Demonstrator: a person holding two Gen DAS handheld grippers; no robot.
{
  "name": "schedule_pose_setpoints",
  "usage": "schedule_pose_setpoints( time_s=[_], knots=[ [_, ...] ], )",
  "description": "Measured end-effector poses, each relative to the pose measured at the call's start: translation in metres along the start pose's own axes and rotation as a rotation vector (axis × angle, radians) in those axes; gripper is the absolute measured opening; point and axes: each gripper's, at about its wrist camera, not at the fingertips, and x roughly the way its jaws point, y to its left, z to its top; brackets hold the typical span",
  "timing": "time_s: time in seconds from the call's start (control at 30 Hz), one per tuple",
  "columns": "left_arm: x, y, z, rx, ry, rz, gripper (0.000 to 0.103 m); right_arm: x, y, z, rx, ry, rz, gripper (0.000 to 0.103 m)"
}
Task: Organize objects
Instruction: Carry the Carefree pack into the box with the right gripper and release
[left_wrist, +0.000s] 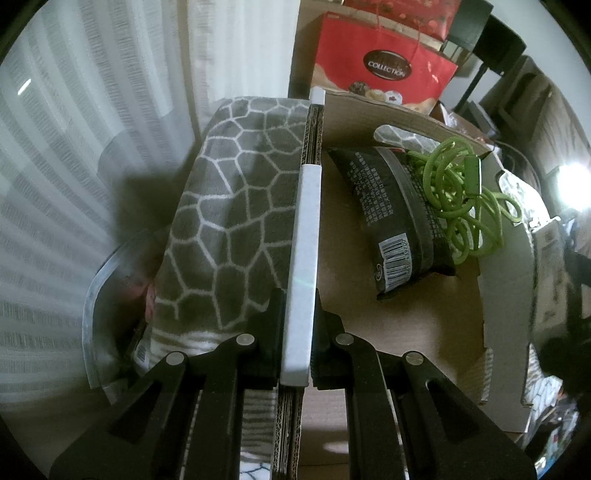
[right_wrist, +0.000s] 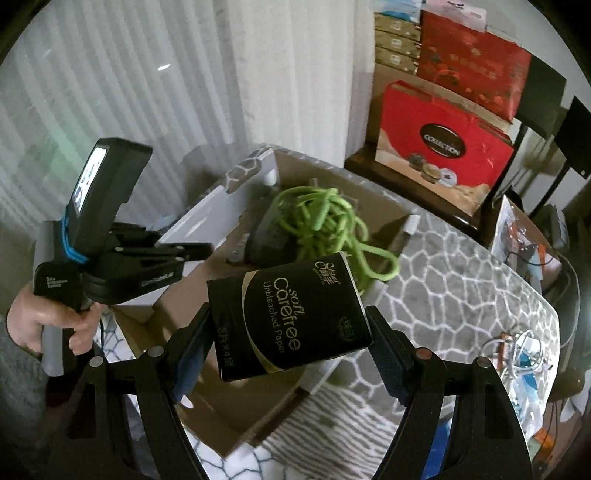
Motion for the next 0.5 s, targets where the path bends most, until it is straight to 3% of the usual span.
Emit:
schedule_pose_setpoints(
  time_s=[0.5],
  knots=[
    [0.000,-0.001,0.001,-0.004,0.000,-0.002,0.011,0.034,0.030,-0.006,-0.097,0.063,-0.019,0.080]
  ],
)
